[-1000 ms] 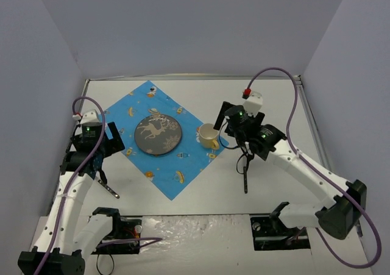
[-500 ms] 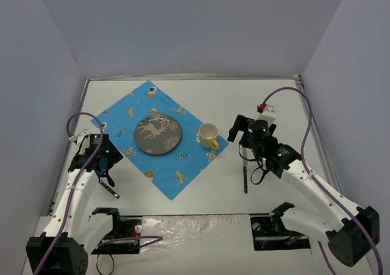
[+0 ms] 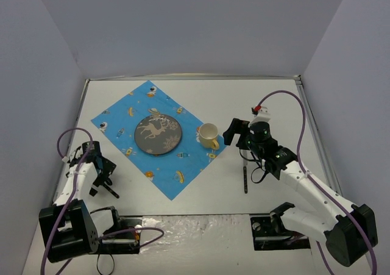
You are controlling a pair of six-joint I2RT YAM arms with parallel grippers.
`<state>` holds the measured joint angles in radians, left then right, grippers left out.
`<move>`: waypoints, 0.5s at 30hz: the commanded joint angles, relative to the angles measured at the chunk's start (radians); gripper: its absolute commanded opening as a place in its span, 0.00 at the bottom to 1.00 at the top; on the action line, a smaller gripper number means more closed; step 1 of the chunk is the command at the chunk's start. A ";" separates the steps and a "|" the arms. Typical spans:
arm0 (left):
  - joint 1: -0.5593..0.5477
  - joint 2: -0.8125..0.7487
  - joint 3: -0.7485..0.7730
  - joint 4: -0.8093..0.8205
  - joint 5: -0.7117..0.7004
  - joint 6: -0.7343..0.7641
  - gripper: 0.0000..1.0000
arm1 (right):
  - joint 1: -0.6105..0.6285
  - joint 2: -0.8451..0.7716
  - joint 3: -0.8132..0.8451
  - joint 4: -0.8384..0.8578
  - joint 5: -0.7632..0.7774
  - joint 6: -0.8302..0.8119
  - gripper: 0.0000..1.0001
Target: Set the dinner table for one person
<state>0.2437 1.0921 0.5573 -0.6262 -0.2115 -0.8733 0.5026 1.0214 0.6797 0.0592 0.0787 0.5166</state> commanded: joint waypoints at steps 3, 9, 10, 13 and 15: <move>0.018 0.073 -0.017 0.103 0.040 -0.020 0.76 | -0.007 -0.007 -0.001 0.093 -0.016 -0.027 1.00; 0.017 0.105 -0.052 0.149 0.052 -0.037 0.51 | -0.007 -0.003 0.003 0.093 -0.012 -0.027 1.00; 0.017 0.106 -0.054 0.151 0.054 -0.039 0.44 | -0.008 -0.003 0.002 0.093 -0.012 -0.026 1.00; 0.017 0.103 -0.057 0.154 0.058 -0.041 0.25 | -0.010 -0.003 0.000 0.093 -0.011 -0.026 1.00; 0.017 0.094 -0.056 0.155 0.058 -0.039 0.14 | -0.012 -0.001 0.000 0.093 -0.007 -0.026 0.99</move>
<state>0.2565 1.1671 0.5391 -0.5092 -0.1988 -0.8812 0.5019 1.0214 0.6781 0.0795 0.0683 0.5022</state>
